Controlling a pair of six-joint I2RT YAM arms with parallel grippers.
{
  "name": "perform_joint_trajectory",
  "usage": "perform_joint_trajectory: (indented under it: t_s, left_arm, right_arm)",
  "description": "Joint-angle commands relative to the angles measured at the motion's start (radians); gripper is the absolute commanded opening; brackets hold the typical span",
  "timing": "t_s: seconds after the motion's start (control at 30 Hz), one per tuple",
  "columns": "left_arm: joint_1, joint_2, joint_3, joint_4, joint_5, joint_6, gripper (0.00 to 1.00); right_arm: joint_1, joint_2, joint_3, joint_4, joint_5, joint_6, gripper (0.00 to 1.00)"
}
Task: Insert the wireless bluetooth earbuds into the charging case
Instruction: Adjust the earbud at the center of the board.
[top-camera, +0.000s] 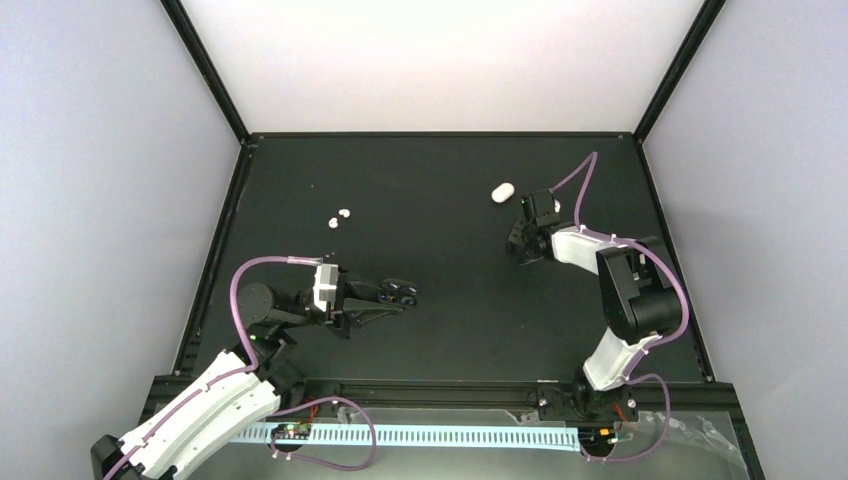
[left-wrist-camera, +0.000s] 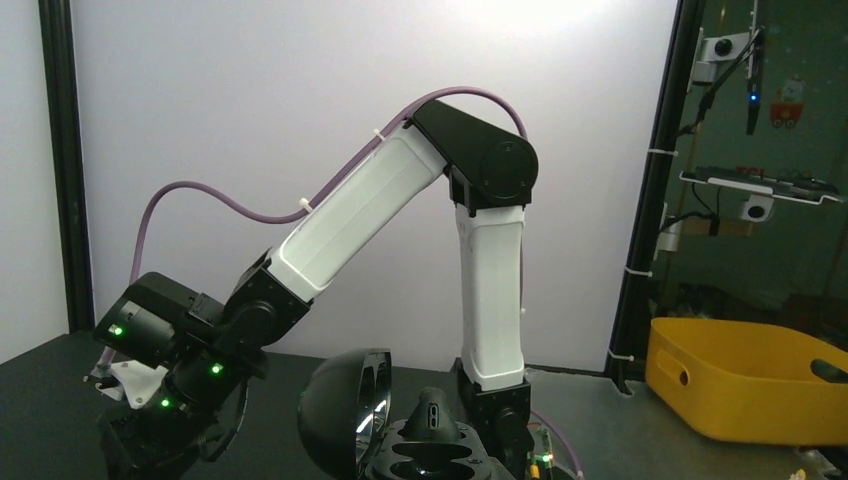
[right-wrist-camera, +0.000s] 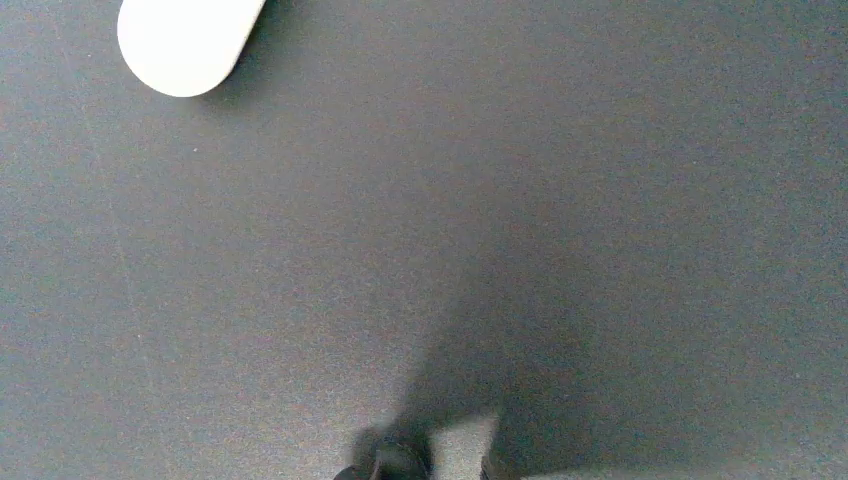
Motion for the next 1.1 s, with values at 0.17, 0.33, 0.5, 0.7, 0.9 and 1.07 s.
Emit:
perform_joint_trajectory:
  t_s: [0.17, 0.33, 0.5, 0.7, 0.9, 1.07]
  left_arm:
    - [-0.006, 0.002, 0.003, -0.002, -0.005, 0.015, 0.01]
    - [-0.006, 0.0, 0.001, -0.001, -0.008, 0.015, 0.02]
    - [-0.006, 0.001, 0.001, 0.0, -0.008, 0.015, 0.02]
    - [-0.006, -0.002, 0.0, 0.001, -0.008, 0.014, 0.01]
    - [-0.006, -0.001, 0.0, 0.001, -0.008, 0.014, 0.02]
    - [-0.005, 0.0, 0.0, 0.004, -0.007, 0.012, 0.02]
  right_arm:
    - [0.0, 0.03, 0.011, 0.031, -0.026, -0.016, 0.18]
    - [-0.001, 0.026, 0.002, 0.045, -0.061, -0.01, 0.1]
    - [-0.001, 0.014, 0.007, 0.045, -0.085, -0.003, 0.01]
    - [-0.001, -0.02, 0.005, 0.041, -0.102, -0.009, 0.01]
    - [-0.001, -0.085, -0.029, 0.046, -0.101, -0.018, 0.01]
    - [-0.001, -0.13, -0.057, 0.053, -0.122, -0.019, 0.01]
